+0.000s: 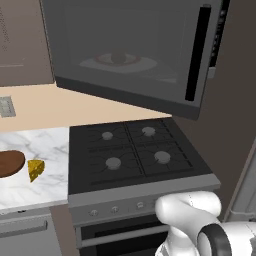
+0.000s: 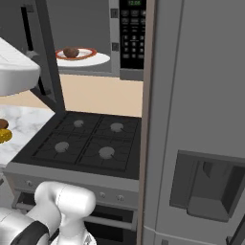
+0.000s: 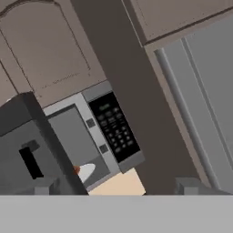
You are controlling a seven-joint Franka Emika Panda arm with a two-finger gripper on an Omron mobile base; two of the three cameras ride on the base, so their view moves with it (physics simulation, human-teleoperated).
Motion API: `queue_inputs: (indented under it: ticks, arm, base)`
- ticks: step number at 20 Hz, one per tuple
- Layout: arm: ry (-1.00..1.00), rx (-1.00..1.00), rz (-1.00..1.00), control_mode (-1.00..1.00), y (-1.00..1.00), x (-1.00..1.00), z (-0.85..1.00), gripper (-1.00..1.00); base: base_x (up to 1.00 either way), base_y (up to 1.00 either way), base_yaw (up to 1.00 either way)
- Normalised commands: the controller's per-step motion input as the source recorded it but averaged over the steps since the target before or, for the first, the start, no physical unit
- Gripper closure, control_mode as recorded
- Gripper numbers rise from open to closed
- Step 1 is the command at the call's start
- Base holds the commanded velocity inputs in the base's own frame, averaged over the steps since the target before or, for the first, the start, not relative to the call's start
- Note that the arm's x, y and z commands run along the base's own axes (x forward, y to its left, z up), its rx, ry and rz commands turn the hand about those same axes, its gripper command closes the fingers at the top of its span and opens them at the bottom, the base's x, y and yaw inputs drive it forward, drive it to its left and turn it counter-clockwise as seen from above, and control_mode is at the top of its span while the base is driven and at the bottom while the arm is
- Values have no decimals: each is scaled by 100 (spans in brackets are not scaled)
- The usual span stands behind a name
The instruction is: Retrieve the reheated potato from the microwave, then place the potato, cheese, and condiment on the cutting board.
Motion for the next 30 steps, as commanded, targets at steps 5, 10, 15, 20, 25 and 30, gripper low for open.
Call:
queue_inputs:
  ticks: [5, 10, 15, 20, 25, 30]
  arm:
    - [0, 40, 0, -100, -22, 11, -52, -100]
    - [0, 33, 0, -100, 0, 34, -64, -100]
    - [1, 24, 0, -100, 0, 61, -45, -100]
    - [0, 19, 0, -100, 0, 72, -15, -100]
    - [0, 18, 0, -100, 0, 67, -12, -100]
    - [0, 17, 0, -100, 0, 56, -8, -100]
  base:
    - [0, 0, 0]
    - [0, 0, 0]
    - [0, 0, 0]
    - [0, 0, 0]
    - [0, 0, 0]
    - [0, 0, 0]
